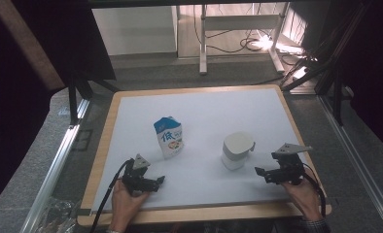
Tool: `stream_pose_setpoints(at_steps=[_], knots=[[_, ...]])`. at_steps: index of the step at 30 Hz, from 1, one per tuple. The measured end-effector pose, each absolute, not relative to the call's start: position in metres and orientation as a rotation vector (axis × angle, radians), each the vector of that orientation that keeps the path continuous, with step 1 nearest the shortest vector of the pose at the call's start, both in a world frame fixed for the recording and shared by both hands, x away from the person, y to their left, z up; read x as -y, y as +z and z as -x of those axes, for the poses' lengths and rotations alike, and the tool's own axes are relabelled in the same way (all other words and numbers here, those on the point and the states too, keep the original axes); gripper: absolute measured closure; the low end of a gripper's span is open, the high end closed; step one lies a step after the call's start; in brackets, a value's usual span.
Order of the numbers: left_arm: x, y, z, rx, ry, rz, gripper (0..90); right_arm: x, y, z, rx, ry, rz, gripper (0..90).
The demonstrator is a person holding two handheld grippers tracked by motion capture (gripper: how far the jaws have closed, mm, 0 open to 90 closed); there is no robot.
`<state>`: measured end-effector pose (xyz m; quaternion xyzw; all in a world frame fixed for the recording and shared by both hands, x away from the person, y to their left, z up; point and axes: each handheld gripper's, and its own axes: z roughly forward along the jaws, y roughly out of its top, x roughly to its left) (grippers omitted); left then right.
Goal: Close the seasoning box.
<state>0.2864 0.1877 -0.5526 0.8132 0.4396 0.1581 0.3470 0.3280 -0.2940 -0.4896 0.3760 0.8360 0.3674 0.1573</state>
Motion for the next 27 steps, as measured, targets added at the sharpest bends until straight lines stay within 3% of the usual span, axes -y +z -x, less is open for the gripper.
stream_pose_setpoints(at_steps=[15, 27], knots=[[-0.188, -0.553, -0.286, -1.141, 0.41, -2.109, 7.1, 0.279, -0.531, -0.326, -2.399, 0.957, -1.041, 4.2], [-0.188, -0.553, -0.286, -1.141, 0.406, -2.108, 7.1, 0.28, -0.534, -0.323, -2.374, 0.988, -1.052, 4.2]])
